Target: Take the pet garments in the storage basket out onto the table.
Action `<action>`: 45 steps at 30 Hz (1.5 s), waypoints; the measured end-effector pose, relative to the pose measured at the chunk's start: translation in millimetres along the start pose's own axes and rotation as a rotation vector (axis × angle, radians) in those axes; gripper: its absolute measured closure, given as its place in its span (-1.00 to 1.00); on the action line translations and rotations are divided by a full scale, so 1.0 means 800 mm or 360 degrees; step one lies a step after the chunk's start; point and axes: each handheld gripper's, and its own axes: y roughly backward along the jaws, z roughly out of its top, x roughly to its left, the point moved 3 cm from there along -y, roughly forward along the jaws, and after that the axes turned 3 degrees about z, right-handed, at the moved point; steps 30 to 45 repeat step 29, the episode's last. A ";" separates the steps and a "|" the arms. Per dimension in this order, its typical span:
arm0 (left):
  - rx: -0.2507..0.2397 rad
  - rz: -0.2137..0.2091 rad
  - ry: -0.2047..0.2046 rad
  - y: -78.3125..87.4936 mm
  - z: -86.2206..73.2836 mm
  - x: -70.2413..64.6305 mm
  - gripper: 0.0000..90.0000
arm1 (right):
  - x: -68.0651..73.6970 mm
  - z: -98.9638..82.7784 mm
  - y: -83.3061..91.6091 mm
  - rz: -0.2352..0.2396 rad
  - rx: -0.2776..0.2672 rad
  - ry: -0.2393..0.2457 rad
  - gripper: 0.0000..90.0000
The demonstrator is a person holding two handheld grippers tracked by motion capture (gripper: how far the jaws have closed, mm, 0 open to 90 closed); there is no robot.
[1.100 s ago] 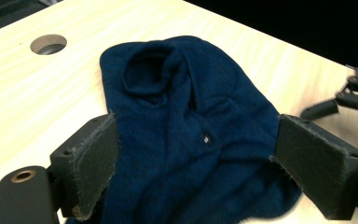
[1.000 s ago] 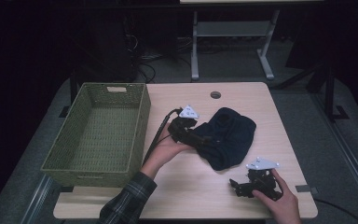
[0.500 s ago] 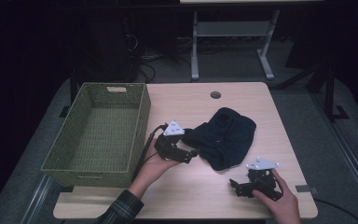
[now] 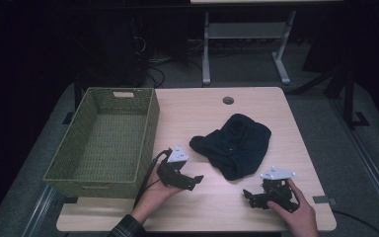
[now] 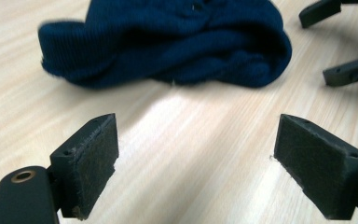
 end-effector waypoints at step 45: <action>0.0085 0.0088 -0.0109 -0.016 -0.048 -0.005 -0.72 | 0.000 0.000 0.000 0.0001 -0.0003 0.0000 -0.99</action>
